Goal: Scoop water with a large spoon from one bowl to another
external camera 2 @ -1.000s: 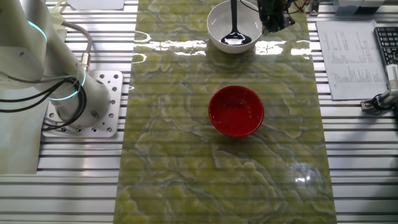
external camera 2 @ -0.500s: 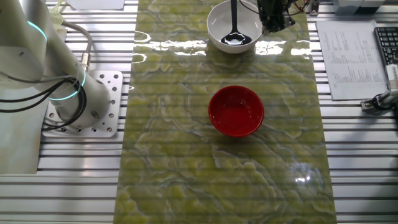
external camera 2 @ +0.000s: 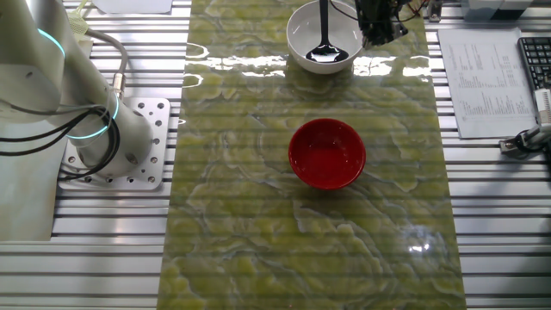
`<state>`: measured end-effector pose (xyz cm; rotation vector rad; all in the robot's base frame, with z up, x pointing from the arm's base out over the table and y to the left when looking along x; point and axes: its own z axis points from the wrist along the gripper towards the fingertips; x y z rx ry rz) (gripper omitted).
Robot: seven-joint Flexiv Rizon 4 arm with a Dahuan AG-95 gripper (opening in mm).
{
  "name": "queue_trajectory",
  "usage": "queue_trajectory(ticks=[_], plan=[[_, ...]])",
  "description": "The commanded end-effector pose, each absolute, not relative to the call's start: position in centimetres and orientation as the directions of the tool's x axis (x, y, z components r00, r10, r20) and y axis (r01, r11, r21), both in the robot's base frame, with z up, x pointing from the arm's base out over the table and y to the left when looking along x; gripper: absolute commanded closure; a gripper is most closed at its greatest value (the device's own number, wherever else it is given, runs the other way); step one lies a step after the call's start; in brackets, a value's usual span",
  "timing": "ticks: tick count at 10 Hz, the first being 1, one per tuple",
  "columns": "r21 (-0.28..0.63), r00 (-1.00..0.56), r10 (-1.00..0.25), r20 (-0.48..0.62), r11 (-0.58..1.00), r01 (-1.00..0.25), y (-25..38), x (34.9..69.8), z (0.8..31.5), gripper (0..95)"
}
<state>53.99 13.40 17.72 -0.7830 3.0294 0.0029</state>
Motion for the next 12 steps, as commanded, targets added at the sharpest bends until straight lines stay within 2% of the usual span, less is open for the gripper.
queue_trajectory(ticks=[1,2,4,7,12], plan=[[-0.009,-0.888,-0.456,-0.062,0.89,-0.457,13.3,54.0,17.7,95.0],[-0.001,-0.874,-0.478,-0.082,0.877,-0.48,13.3,54.0,17.7,95.0],[-0.043,-0.797,-0.604,-0.019,0.797,-0.603,13.3,54.0,17.7,95.0],[-0.043,-0.767,-0.642,-0.018,0.766,-0.641,13.3,54.0,17.7,95.0],[-0.059,-0.649,-0.761,-0.03,0.649,-0.758,18.4,52.6,17.1,95.0]])
